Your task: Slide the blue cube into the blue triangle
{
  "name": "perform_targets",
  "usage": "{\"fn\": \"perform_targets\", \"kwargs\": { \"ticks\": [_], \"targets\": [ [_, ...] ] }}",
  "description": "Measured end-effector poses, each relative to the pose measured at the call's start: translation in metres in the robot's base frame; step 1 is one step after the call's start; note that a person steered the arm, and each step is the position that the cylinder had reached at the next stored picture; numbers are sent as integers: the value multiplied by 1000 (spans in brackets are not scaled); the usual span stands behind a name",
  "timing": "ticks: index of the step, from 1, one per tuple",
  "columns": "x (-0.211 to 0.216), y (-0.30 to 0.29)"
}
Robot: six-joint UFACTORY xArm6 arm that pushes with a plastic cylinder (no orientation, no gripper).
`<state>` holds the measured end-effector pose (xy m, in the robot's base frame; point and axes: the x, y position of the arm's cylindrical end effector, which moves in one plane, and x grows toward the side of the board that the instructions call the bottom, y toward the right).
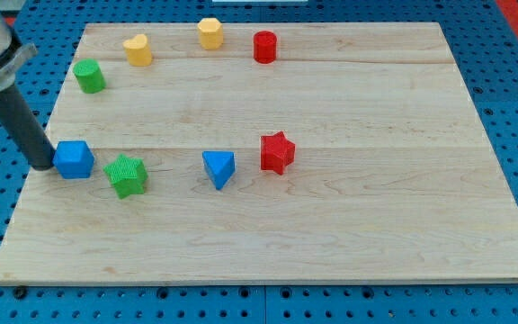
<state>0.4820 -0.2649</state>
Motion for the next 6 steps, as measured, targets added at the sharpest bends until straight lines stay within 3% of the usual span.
{"fn": "perform_targets", "kwargs": {
  "ticks": [2, 3, 4, 5, 6],
  "targets": [
    [-12, 55],
    [-28, 27],
    [-39, 44],
    [-40, 123],
    [-41, 150]
  ]
}}
